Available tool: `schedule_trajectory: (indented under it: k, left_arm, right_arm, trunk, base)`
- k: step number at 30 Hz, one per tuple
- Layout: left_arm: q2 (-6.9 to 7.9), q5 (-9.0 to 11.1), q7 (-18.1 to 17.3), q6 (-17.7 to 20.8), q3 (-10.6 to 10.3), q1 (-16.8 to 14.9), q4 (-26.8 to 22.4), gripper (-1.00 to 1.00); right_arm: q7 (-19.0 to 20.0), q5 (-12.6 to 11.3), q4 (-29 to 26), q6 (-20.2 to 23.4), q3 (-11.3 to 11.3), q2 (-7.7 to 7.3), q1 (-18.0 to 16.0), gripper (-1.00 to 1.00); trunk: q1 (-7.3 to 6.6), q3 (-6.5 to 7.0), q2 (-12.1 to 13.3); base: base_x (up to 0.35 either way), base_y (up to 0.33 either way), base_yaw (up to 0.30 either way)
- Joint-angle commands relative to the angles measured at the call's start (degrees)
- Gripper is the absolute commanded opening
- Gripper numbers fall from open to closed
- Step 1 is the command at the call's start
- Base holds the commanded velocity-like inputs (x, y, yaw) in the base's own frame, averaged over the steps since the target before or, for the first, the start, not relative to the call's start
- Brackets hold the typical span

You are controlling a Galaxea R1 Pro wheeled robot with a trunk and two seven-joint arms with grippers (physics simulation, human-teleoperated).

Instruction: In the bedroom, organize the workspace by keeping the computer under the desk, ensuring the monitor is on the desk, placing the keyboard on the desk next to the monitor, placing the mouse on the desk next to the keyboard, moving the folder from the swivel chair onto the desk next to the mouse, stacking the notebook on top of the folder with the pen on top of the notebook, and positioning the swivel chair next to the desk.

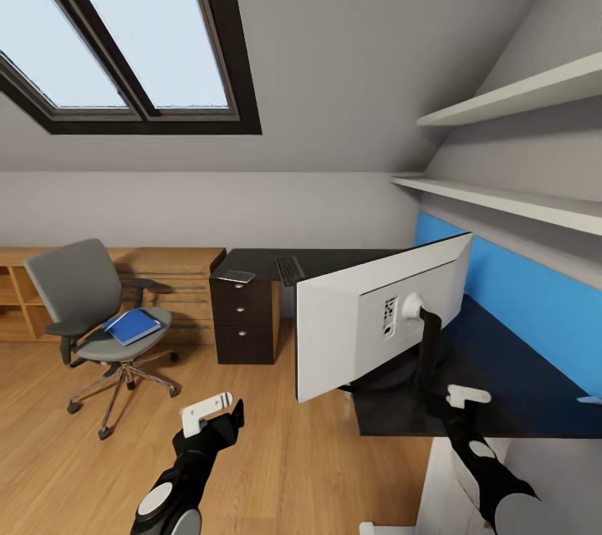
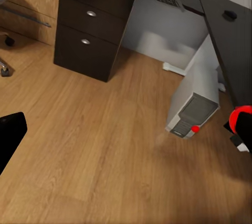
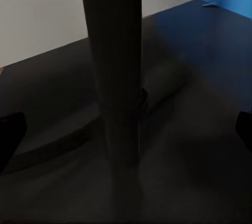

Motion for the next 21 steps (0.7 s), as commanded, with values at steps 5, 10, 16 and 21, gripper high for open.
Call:
schedule_trajectory:
  k: [5,10,16,21]
  left_arm:
    - [0.01,0.37,0.41,0.17,-0.77,-0.05,-0.08,1.00]
    - [0.07,0.37,0.42,0.17,-1.02,-0.05,-0.08,1.00]
    - [0.16,0.37,0.45,0.10,-1.95,-0.05,-0.08,1.00]
    - [0.19,0.37,0.48,0.09,-1.96,-0.05,-0.08,1.00]
  right_arm:
    - [-0.06,0.48,2.34,-0.53,-0.09,-0.59,-1.15,1.00]
    - [-0.07,0.50,2.42,-0.53,-0.08,-0.80,-1.19,1.00]
    - [-0.07,0.50,2.43,-0.54,-0.08,-0.87,-1.20,1.00]
    - [-0.07,0.49,2.43,-0.55,-0.10,-0.87,-1.20,1.00]
  trunk:
    - [0.01,-0.08,-0.06]
    - [0.01,-0.08,-0.06]
    - [0.01,-0.08,-0.06]
    - [0.01,-0.08,-0.06]
  base:
    - [0.000,0.000,0.000]
    - [0.130,0.000,0.000]
    - [0.131,0.000,0.000]
    - [0.178,0.000,0.000]
